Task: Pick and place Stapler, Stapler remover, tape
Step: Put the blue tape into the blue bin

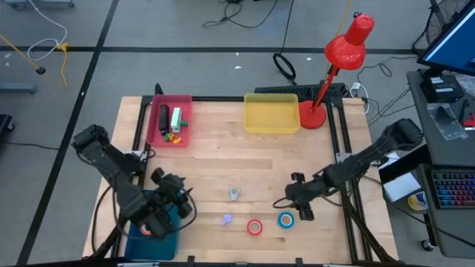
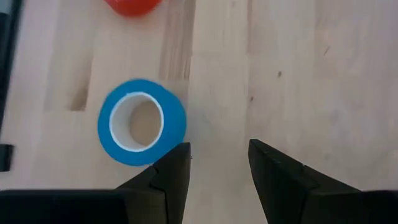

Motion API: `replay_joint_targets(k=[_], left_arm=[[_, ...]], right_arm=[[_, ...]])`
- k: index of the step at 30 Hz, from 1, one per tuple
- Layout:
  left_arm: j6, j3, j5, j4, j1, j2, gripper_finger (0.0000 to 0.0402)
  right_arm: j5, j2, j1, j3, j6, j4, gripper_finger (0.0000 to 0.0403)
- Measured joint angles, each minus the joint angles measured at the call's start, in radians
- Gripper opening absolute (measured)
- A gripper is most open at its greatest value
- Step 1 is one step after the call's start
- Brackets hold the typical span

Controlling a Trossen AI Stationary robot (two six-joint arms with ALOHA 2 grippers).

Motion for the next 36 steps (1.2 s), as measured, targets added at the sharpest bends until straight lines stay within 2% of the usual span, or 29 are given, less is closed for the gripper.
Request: replay_joint_targets(k=[6,13,17,28,36], left_arm=[[0.157,0.0,-0.002,0.083,0.056,0.0,0.0209],[0.304,0.0,-0.002,0.162,0.103,0.0,0.0209],[0.334,0.0,-0.002,0.17,0.118,0.0,0.0209],[0.36,0.0,-0.001,0.178,0.128,0.0,0.0209],[0.359,0.0,-0.001,0.181,0.128,0.0,0.0209]], right_arm=[[-0.066,0.075,0.0,0.01,0.066,0.021,0.0155],[-0.086,0.084,0.0,0.01,0.104,0.099,0.0155],[-0.121,0.084,0.003,0.01,0.138,0.129,0.0155],[-0.033,0.087,0.06,0.009,0.202,0.114,0.0155],[-0.018,0.227,0.079,0.013,0.236,0.158,0.0155]])
